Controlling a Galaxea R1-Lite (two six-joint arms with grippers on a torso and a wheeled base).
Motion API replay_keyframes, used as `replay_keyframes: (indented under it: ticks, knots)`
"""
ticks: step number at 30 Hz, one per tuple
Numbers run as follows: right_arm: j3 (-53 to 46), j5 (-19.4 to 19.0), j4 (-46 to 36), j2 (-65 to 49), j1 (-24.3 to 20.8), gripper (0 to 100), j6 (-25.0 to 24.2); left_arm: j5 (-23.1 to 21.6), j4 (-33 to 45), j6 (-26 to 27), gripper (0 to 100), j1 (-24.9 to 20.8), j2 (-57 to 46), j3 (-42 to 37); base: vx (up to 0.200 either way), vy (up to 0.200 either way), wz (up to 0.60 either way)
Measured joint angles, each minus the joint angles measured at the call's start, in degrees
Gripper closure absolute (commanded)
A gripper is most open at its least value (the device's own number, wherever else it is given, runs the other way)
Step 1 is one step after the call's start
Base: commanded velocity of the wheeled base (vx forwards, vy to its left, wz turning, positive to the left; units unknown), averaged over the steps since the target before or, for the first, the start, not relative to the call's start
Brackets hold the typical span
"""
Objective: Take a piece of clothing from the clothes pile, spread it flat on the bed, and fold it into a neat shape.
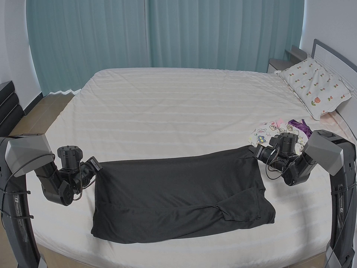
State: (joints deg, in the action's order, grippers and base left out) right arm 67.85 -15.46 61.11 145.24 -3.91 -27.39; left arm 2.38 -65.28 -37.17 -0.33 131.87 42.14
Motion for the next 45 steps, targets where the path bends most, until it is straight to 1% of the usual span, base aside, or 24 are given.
replay_keyframes:
  ticks: [7, 12, 16, 19, 23, 32, 40, 45]
  knots:
    - [-4.5, -2.9, 0.1, -2.2, 0.6, 100, 0.0, -0.1, -0.4, 2.9, 100, -0.1, -0.4, -3.2, 0.0, 0.0, 0.0]
    - [-9.1, -6.0, 0.1, -4.4, 1.0, 100, 0.5, -0.1, -1.1, 3.9, 100, 0.0, -1.5, -6.9, 0.0, 0.0, 0.0]
    - [-11.5, -6.4, 0.1, -5.7, 1.2, 100, 1.3, -0.2, -4.0, 4.4, 100, -0.1, -1.8, -10.2, 0.0, 0.0, 0.0]
    - [-13.5, -6.8, 0.1, -6.2, 1.5, 100, 3.2, -0.3, -6.6, 5.3, 100, -0.2, -1.6, -12.7, 0.0, 0.0, 0.0]
    - [-14.6, -6.8, 0.3, -6.6, 1.7, 100, 3.9, -0.4, -8.2, 5.8, 100, -0.2, -1.0, -14.3, 0.0, 0.0, 0.0]
    - [-8.3, -5.0, 0.9, -5.3, 1.0, 100, 3.8, -0.2, -8.5, 5.4, 100, -0.2, 0.4, -10.6, 0.0, 0.0, 0.0]
    - [-0.7, -2.8, 0.5, -0.7, 0.2, 100, 3.8, 0.8, -8.6, 4.9, 100, -0.1, 3.4, -4.5, 0.0, 0.0, 0.0]
    - [1.9, -1.7, 0.2, 1.6, 0.3, 100, 3.5, 1.9, -8.6, 4.7, 100, -0.1, 5.5, -1.6, 0.0, 0.0, 0.0]
